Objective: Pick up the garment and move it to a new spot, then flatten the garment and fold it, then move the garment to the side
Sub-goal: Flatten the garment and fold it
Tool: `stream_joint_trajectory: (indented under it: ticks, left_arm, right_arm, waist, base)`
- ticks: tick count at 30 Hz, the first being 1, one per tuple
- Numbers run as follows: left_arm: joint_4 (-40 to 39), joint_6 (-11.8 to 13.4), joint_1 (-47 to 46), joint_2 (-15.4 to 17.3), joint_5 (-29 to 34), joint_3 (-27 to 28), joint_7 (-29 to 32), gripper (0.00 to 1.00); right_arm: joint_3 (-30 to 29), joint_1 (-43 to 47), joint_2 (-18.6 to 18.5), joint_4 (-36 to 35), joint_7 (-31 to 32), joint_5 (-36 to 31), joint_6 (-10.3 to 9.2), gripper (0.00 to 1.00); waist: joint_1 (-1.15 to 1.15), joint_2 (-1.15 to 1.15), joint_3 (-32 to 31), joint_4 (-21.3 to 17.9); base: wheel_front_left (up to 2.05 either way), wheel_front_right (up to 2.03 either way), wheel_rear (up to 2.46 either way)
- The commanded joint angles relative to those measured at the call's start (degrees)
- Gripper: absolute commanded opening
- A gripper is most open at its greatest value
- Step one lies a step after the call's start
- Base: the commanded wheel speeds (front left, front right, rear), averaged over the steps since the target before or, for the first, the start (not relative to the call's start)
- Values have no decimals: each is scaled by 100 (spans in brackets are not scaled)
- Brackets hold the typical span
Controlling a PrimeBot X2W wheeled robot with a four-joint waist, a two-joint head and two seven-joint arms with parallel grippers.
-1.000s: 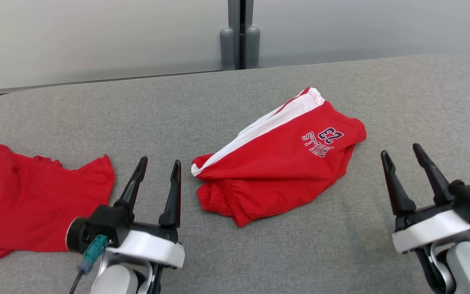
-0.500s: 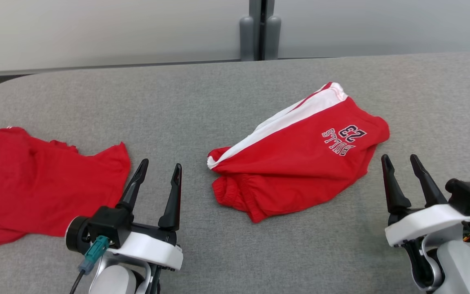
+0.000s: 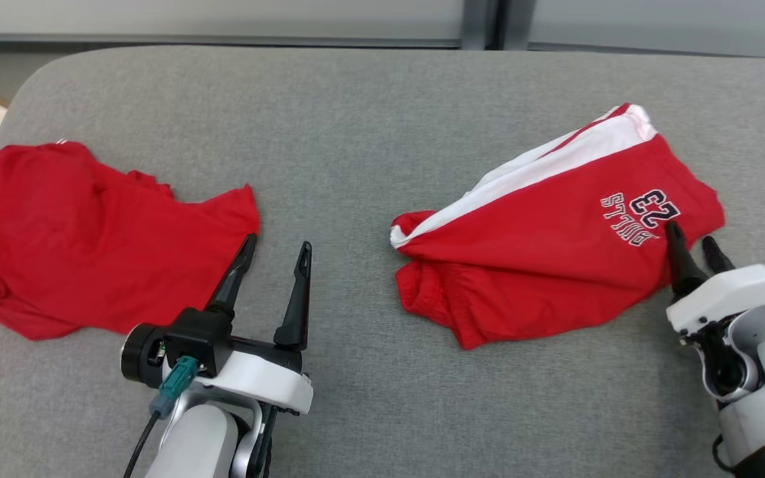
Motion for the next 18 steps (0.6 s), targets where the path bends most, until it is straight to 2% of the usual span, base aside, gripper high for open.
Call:
stream_joint_trajectory:
  ticks: [1, 9, 17, 18]
  left_arm:
    - [-23, 44, -115, 16, 36, 22, -1, 100]
    - [-79, 99, -125, 18, -38, -70, -1, 100]
    - [-97, 146, -275, 21, -147, -288, -1, 100]
    - [-90, 153, -285, 22, -160, -316, -1, 100]
  right_arm:
    - [-116, -191, -46, 191, 152, -46, 0, 100]
    - [-368, -491, 49, 666, 604, 56, 0, 100]
    - [-262, -862, 20, 797, 909, 33, 2, 100]
    - [-236, -900, 3, 801, 937, 34, 2, 91]
  waist:
    - [0, 0, 178, 192]
    - [0, 0, 309, 351]
    - [0, 0, 484, 450]
    - [0, 0, 498, 455]
  base:
    - [0, 0, 0]
    - [0, 0, 0]
    - [0, 0, 0]
    - [0, 0, 0]
